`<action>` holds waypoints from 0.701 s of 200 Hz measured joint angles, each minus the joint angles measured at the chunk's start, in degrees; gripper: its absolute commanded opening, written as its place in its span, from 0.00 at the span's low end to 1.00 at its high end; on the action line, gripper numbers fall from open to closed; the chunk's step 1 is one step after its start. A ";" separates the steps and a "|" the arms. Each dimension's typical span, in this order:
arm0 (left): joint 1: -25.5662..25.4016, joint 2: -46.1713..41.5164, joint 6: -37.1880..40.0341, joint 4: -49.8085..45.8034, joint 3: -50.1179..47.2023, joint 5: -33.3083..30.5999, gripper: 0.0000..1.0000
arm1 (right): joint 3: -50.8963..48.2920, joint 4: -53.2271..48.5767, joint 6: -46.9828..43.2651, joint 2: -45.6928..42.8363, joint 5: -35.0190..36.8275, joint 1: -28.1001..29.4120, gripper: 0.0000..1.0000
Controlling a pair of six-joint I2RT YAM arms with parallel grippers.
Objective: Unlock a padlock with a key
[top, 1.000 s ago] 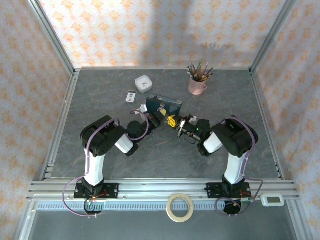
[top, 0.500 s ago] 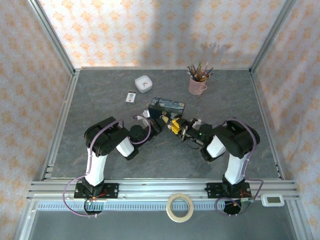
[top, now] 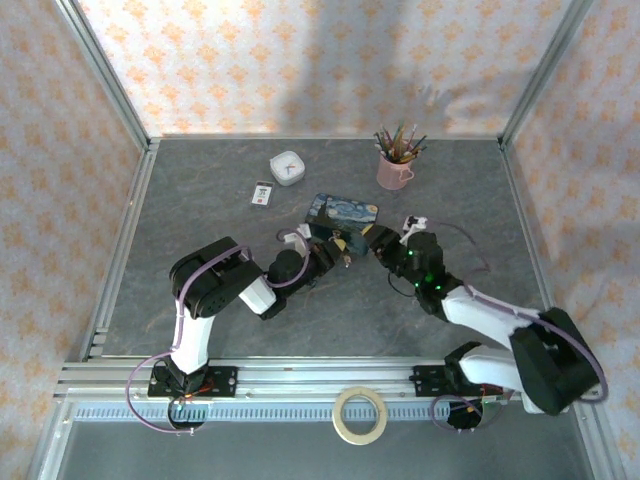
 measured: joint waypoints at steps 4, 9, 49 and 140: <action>-0.26 0.00 -0.07 -0.83 0.39 -0.22 0.00 | 0.31 -1.49 -1.38 -0.98 0.79 0.00 0.43; -0.50 0.02 -0.17 -1.81 0.90 -0.57 0.00 | 0.76 -3.69 -3.13 -2.32 1.99 0.00 0.43; -2.16 0.72 -0.59 -8.41 4.31 -1.75 0.18 | 2.71 -14.10 -12.13 -4.61 5.64 0.31 0.44; -2.43 -2.05 -2.14 -11.34 -0.98 -3.89 0.43 | 9.90 -25.44 -21.35 0.37 9.35 9.38 0.49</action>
